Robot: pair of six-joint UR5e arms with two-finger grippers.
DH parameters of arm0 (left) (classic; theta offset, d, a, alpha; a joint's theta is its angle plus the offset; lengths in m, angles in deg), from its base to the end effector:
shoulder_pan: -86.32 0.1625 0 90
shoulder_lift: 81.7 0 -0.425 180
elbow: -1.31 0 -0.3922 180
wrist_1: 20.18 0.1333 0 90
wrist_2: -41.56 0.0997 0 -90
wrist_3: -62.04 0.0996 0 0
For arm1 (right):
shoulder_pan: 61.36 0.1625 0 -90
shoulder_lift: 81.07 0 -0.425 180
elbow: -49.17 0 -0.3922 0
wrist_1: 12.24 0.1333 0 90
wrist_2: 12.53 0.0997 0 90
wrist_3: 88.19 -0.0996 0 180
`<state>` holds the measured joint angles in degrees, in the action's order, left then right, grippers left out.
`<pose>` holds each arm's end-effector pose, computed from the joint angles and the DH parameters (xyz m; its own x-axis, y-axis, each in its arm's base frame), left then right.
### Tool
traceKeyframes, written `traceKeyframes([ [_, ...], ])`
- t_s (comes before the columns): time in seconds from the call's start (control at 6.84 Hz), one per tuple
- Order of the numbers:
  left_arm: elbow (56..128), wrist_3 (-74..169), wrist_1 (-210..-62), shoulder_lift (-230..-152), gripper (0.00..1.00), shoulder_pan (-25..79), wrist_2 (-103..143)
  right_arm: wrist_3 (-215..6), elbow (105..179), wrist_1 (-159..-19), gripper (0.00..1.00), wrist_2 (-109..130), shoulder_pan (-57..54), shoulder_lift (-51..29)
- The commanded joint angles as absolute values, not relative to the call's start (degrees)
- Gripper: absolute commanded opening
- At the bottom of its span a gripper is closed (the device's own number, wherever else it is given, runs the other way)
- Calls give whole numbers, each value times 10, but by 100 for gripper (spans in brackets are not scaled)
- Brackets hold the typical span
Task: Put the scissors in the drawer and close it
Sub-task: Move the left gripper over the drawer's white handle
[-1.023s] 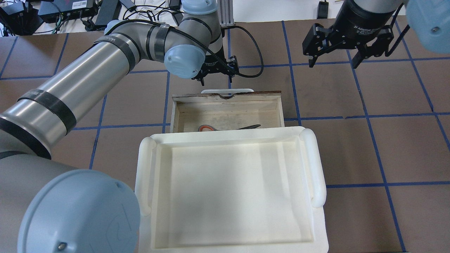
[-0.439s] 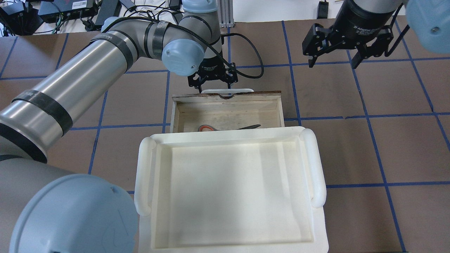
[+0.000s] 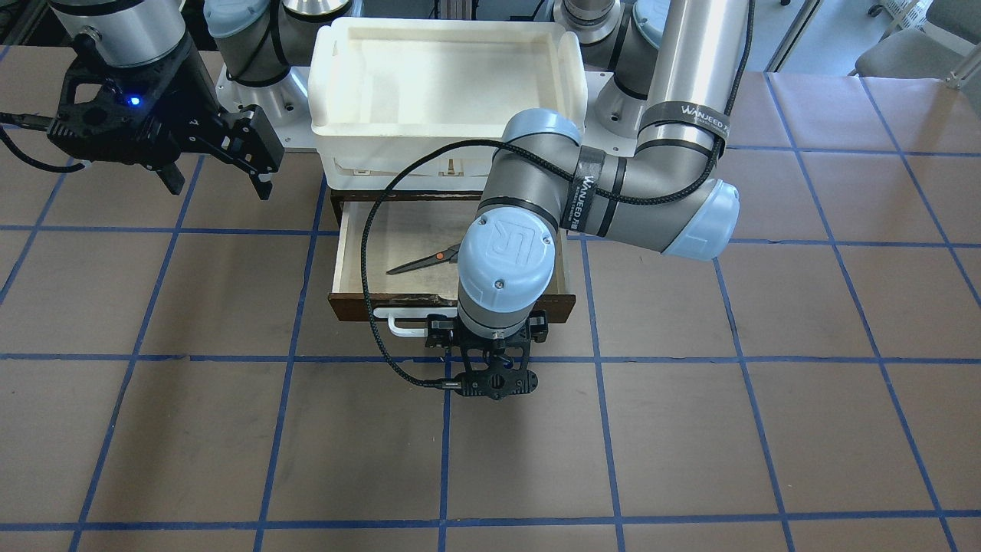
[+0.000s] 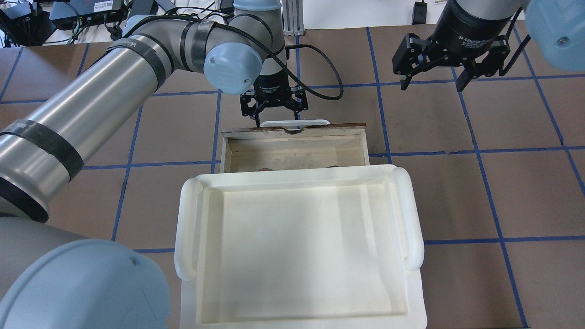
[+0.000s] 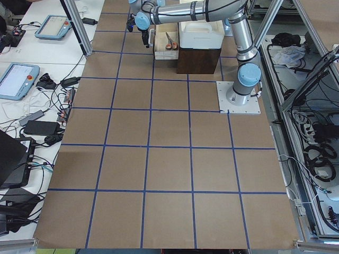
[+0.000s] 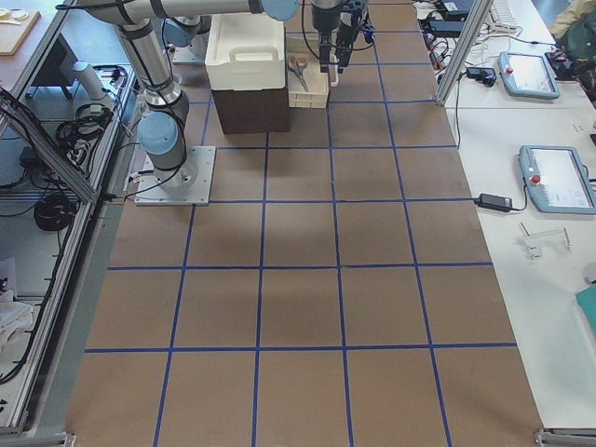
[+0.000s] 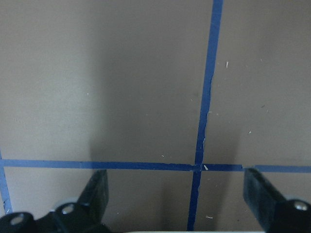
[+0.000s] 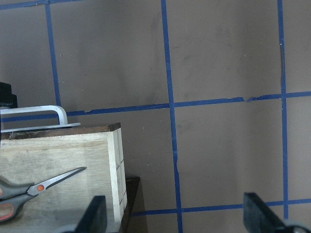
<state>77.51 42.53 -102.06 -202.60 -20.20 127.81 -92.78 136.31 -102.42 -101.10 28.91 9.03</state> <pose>-0.3263 -0.6084 0.2981 -0.9983 -0.0580 0.0088 -0.0557 0.9841 0.1687 0.1381 -0.4953 0.5138 -0.9968 0.0738 -0.0292 0.0753 0.9958 -0.0526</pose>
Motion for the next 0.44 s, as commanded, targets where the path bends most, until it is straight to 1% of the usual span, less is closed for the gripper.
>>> traceKeyframes([
  [0.0,775,425,-1043,-2021,100,-202,1270,-928,1369,-1027,100,-1010,289,91],
  [0.29,776,425,-1074,-2020,100,-202,1270,-928,1369,-1027,100,-1010,289,91],
])
